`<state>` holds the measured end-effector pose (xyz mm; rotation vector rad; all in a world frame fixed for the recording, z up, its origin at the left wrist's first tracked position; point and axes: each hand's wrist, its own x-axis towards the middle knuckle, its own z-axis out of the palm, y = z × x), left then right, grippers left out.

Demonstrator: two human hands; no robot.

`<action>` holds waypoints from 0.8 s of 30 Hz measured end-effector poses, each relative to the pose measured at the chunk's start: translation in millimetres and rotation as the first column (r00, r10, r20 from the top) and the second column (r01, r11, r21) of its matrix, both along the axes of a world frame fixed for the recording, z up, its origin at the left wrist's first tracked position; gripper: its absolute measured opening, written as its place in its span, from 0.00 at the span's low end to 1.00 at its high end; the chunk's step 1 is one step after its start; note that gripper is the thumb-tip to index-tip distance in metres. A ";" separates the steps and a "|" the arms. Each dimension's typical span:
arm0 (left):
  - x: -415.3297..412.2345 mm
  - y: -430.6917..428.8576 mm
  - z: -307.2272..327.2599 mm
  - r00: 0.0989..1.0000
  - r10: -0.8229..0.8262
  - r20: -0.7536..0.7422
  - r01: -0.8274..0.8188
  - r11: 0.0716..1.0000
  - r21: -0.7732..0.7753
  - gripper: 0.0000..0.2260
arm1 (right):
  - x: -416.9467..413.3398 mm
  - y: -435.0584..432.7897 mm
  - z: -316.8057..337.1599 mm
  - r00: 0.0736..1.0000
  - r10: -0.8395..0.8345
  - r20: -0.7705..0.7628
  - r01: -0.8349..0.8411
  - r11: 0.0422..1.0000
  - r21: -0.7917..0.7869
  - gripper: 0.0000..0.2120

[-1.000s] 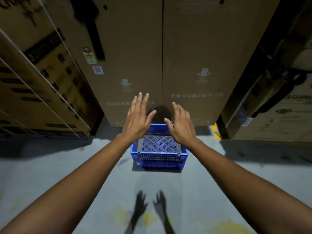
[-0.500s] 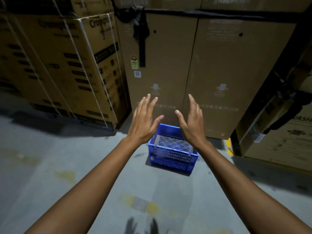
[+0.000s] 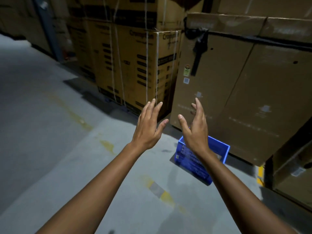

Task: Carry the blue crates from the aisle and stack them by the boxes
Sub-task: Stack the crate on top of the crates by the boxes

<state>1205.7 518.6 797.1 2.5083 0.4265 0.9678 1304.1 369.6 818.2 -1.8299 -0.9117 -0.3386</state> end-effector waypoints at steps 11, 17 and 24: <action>-211.7 -116.5 -24.2 0.939 0.340 -0.045 -0.342 0.939 -0.034 0.26 | -165.5 -61.2 -36.3 0.945 0.322 -0.052 -0.323 0.946 -0.016 0.35; -348.0 -154.3 -29.8 0.848 0.522 -0.096 -0.526 0.851 -0.019 0.26 | -276.4 -71.1 -51.4 0.853 0.514 -0.088 -0.520 0.852 -0.058 0.34; -516.7 -172.8 -28.5 0.727 0.681 -0.089 -0.683 0.730 0.008 0.28 | -423.4 -62.1 -42.3 0.737 0.673 -0.069 -0.676 0.736 -0.045 0.34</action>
